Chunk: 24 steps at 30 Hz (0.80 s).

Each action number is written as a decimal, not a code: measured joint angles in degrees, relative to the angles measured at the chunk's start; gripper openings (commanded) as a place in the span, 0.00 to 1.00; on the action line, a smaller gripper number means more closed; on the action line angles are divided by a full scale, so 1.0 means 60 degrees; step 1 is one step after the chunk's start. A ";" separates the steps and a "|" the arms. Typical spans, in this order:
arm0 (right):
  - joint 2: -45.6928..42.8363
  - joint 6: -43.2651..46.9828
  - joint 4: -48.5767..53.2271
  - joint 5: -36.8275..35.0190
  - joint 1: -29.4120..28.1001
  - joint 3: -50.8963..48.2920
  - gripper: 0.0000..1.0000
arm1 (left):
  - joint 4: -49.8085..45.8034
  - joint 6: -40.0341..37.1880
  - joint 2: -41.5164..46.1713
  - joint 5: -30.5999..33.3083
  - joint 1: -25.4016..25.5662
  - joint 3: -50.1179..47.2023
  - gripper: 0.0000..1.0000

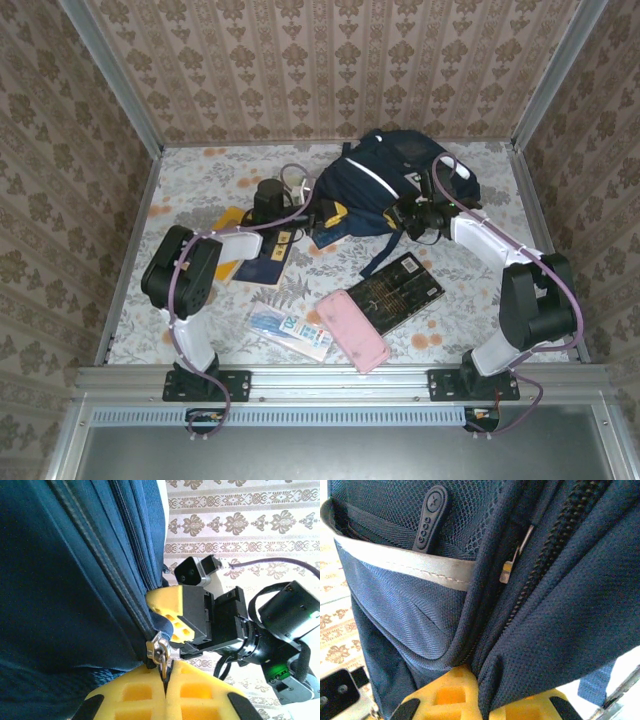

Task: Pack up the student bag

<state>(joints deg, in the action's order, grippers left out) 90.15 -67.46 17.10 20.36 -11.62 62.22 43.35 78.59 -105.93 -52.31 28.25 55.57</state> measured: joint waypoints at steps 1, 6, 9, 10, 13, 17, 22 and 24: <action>-0.0015 0.0200 0.0015 0.0058 0.0036 0.0000 0.00 | 0.0015 0.0007 -0.0007 -0.0055 -0.0087 0.0000 0.00; -0.0284 0.1093 0.0106 0.0248 0.0299 -0.0113 0.00 | 0.0368 0.0066 -0.0244 -0.0331 -0.0364 0.0000 0.00; -0.0586 0.1566 0.0044 0.0390 0.0521 -0.0379 0.00 | 0.0721 0.0219 -0.0510 -0.0579 -0.0426 0.0000 0.00; -0.0681 0.1708 0.0033 0.0426 0.0586 -0.0455 0.00 | 0.0871 0.0277 -0.0612 -0.0681 -0.0426 0.0000 0.00; -0.0929 0.2004 0.0011 0.0521 0.0765 -0.0641 0.00 | 0.1297 0.0484 -0.0852 -0.0889 -0.0433 0.0000 0.00; -0.1071 0.2313 -0.0036 0.0721 0.0911 -0.0765 0.01 | 0.1679 0.0707 -0.0962 -0.1056 -0.0448 0.0004 0.00; -0.1071 0.2710 0.0029 0.0801 0.0914 -0.0732 0.39 | 0.1781 0.0736 -0.0962 -0.1009 -0.0441 0.0069 0.00; -0.1071 0.3049 0.0361 0.0707 0.0962 -0.0605 0.49 | 0.1738 0.0739 -0.0962 -0.0703 -0.0433 0.0208 0.00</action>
<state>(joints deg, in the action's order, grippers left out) 83.72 -49.17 19.27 24.60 -5.85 58.59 53.78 83.02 -111.70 -56.53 25.65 56.82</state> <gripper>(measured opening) 0.404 0.041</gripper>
